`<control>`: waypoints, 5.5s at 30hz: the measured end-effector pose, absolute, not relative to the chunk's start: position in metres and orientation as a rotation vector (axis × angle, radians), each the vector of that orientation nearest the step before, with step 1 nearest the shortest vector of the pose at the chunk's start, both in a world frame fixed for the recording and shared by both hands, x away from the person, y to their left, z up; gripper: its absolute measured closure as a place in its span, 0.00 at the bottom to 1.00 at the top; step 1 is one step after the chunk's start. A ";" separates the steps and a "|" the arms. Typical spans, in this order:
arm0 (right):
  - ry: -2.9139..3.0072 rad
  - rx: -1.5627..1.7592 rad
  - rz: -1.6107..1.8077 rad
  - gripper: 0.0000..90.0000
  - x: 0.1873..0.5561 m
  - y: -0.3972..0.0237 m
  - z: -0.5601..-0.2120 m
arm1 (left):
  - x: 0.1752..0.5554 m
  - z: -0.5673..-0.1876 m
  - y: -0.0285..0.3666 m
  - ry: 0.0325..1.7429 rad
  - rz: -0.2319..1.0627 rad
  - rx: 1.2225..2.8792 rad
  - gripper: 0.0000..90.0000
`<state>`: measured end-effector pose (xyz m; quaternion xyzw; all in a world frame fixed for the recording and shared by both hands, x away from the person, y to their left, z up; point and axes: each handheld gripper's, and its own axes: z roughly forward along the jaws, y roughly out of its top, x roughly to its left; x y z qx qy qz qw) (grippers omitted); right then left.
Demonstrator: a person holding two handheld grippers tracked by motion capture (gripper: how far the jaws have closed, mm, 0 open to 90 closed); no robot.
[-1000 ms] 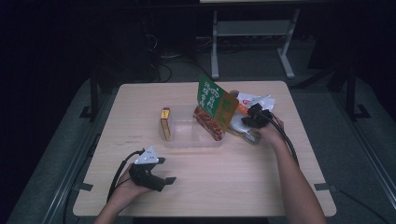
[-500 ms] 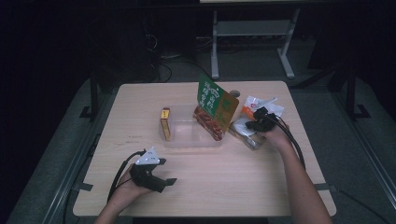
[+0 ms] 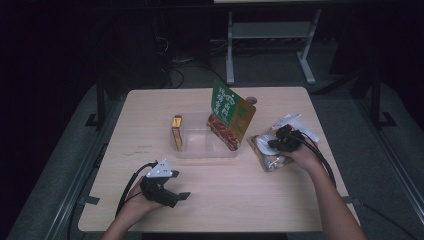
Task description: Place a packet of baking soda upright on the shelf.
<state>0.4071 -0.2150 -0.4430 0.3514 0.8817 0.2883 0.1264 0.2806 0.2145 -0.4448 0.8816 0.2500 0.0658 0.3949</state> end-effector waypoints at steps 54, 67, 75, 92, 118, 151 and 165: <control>2.812 0.612 0.896 1.00 0.317 -0.175 -0.435 | 0.279 -0.447 0.209 0.608 0.140 2.251 0.15; 2.890 0.490 0.982 1.00 0.309 -0.154 -0.441 | 0.278 -0.447 0.207 0.594 0.129 2.266 0.15; 2.882 0.428 0.967 1.00 0.311 -0.139 -0.440 | 0.278 -0.447 0.207 0.590 0.128 2.267 0.15; 2.915 0.261 1.027 1.00 0.287 -0.079 -0.442 | 0.278 -0.446 0.207 0.583 0.128 2.268 0.15; 2.501 0.896 1.167 0.52 0.299 -0.214 -0.411 | 0.300 -0.447 0.150 0.524 0.028 2.228 0.22; 2.494 0.886 1.191 0.48 0.300 -0.217 -0.411 | 0.309 -0.449 0.111 0.464 -0.168 2.243 0.99; 2.449 0.909 1.223 0.47 0.301 -0.224 -0.408 | 0.295 -0.415 0.148 0.448 -0.125 2.146 1.00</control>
